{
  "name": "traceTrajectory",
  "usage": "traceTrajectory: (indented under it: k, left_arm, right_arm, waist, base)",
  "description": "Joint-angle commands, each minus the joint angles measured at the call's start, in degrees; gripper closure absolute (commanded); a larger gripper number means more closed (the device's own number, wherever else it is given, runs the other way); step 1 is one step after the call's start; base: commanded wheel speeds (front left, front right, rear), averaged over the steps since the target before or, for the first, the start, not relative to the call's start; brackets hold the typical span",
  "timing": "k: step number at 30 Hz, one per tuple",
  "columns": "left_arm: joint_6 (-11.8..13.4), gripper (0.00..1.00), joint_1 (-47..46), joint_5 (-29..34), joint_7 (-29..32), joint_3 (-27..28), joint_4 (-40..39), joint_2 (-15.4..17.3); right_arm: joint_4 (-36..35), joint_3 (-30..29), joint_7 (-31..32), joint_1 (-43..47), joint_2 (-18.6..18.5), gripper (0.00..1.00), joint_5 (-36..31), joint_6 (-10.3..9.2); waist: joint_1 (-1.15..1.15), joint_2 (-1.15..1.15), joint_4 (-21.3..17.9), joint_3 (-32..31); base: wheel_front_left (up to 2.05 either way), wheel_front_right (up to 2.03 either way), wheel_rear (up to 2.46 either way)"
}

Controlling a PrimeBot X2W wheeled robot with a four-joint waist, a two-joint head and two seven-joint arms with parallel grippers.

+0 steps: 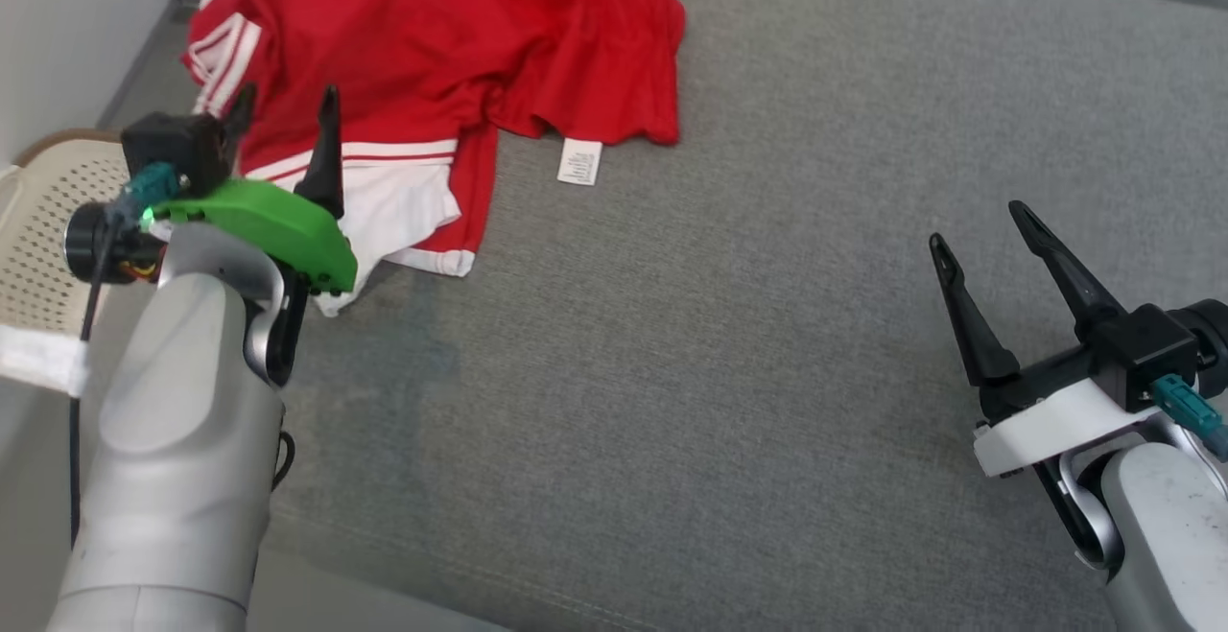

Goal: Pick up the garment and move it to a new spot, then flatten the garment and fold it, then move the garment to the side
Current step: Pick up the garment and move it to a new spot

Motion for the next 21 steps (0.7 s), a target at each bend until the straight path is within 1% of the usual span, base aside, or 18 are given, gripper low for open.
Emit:
traceTrajectory:
  k: [1,3,7,9,11,13,15,16,17,18,19,21]
  left_arm:
    - [-0.13,0.00,-2.81,-2.16,0.51,-0.60,1.06,0.65]
    - [-0.13,0.00,-5.39,-4.34,0.84,-0.18,3.00,2.18]
    - [0.37,0.00,-9.39,-5.35,1.57,0.67,7.73,5.89]
    - [2.15,0.00,-11.38,-5.54,0.97,1.84,10.04,7.46]
    - [5.33,0.00,-12.78,-5.37,0.42,2.99,12.33,8.86]
    - [6.79,0.00,-13.96,-5.56,1.45,3.37,14.80,9.20]
    - [7.56,0.00,-14.73,-5.63,2.80,3.43,16.71,9.70]
    - [8.19,0.44,-15.19,-5.61,3.43,3.49,17.82,10.19]
    - [8.68,0.64,-15.46,-5.60,4.20,3.53,18.88,10.60]
    - [8.95,0.80,-15.54,-5.60,4.80,3.49,19.78,10.72]
    - [8.94,1.00,-15.55,-6.05,5.12,3.69,20.68,10.68]
    - [8.49,1.00,-15.66,-6.83,5.27,4.27,21.88,11.06]
  right_arm:
    - [-0.58,-0.05,-0.18,-1.41,-0.45,0.00,0.50,-0.08]
    - [-1.06,-0.62,-0.18,-1.55,-0.34,0.00,1.20,-0.08]
    - [-2.43,-1.04,-0.18,-1.60,-0.41,0.00,1.97,-0.08]
    - [-3.11,-1.15,-0.18,-1.37,-0.62,0.00,2.20,-0.08]
    - [-3.85,-1.45,-0.18,-0.78,-0.60,0.00,2.35,-0.08]
    - [-4.19,-1.79,-0.18,-0.06,-0.50,0.00,2.41,-0.08]
    - [-4.18,-1.82,-0.16,0.45,-0.42,0.00,2.46,-0.08]
    - [-4.08,-1.69,-0.05,0.75,-0.40,0.00,2.47,-0.08]
    - [-3.87,-1.47,-0.04,0.96,-0.41,0.00,2.49,-0.08]
    - [-3.78,-1.29,-0.03,1.01,-0.41,0.00,2.48,-0.08]
    - [-3.62,-1.12,-0.02,1.00,-0.39,0.00,2.51,-0.08]
    - [-3.35,-0.99,0.03,0.93,-0.25,0.00,2.73,-0.09]
  waist:
    - [0.00,0.00,-13.28,15.53]
    - [0.00,0.00,-14.33,16.58]
    - [0.00,0.00,-16.32,18.35]
    - [0.00,0.00,-17.00,19.04]
    - [0.00,0.00,-17.36,19.50]
    - [0.00,0.00,-17.51,19.80]
    - [0.00,0.00,-17.57,19.85]
    - [0.00,0.00,-17.60,19.87]
    - [0.00,0.00,-17.63,19.91]
    - [0.00,0.00,-17.64,19.93]
    - [0.00,0.00,-17.65,19.94]
    - [0.00,0.00,-17.60,19.74]
  base:
    - [0.00,0.00,0.00]
    - [0.00,0.00,0.00]
    - [0.00,0.00,0.00]
    - [0.00,0.00,0.00]
    - [0.00,0.00,0.00]
    - [0.00,0.00,0.00]
    - [0.00,0.00,0.00]
    - [0.00,0.00,0.00]
    - [0.00,0.00,0.00]
    - [0.00,0.00,0.00]
    - [0.00,0.00,0.00]
    - [0.00,0.00,0.00]
